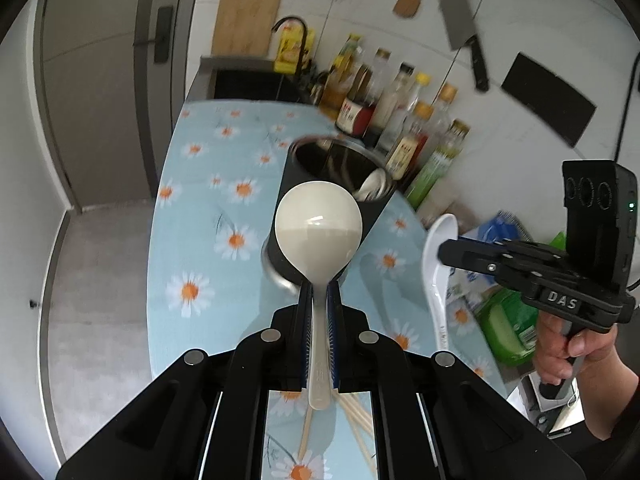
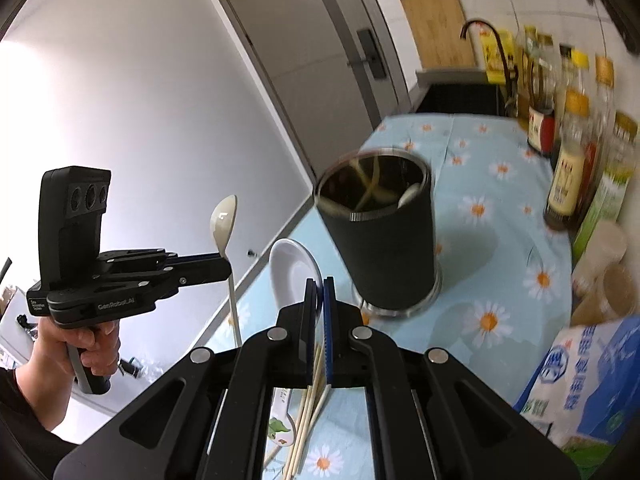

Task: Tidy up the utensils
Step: 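Lift both spoons over the black holder and open both tools to drop them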

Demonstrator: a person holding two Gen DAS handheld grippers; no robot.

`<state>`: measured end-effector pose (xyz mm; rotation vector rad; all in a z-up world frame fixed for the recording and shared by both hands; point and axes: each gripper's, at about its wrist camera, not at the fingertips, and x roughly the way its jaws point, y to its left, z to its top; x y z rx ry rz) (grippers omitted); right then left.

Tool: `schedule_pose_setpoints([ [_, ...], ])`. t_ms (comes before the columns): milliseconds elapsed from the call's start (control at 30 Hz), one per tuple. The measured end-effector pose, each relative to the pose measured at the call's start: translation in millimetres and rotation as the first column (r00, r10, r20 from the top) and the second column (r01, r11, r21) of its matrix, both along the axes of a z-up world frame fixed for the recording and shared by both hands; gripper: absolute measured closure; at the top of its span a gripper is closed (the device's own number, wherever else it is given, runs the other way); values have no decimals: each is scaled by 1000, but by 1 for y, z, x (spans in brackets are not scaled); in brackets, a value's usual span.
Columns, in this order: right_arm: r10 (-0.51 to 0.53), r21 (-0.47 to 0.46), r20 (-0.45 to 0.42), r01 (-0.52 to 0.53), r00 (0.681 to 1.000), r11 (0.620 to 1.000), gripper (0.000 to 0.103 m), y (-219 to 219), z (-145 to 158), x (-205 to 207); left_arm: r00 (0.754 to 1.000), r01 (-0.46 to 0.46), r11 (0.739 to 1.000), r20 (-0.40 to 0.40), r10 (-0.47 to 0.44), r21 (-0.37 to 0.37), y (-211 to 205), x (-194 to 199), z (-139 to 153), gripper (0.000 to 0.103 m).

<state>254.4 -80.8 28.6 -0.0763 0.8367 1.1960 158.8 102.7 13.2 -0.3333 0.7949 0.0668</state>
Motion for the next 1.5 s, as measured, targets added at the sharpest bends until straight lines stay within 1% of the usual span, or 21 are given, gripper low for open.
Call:
schedule_pose_setpoints([
  [233,-79,76,63,74,995,994,99,-2,29,16,994,41,998,100,-46,47,-5,8,36,97],
  [333,-137,129,90,125,986,984,99,-2,44,23,987,48,998,149,-54,47,-3,14,45,97],
  [500,-206,194,111,182,972,964,99,2,64,37,977,42,998,207,-53,55,4,28,60,97],
  [633,-266,238,165,224,950,945,99,10,74,47,966,34,998,254,-48,61,9,41,73,97],
  [800,-310,281,152,259,939,924,99,19,75,62,953,11,997,302,-35,81,14,53,84,97],
  [867,-323,289,153,271,934,918,99,23,73,69,952,7,997,304,-29,75,19,63,85,97],
  [1033,-334,283,171,279,927,918,99,35,64,78,952,3,998,306,-23,67,26,79,79,97],
  [1233,-338,256,148,294,929,921,99,46,45,89,954,5,998,298,-22,60,28,89,68,96],
  [1500,-315,201,126,287,941,937,99,57,22,93,972,17,999,233,-28,46,32,110,40,96],
])
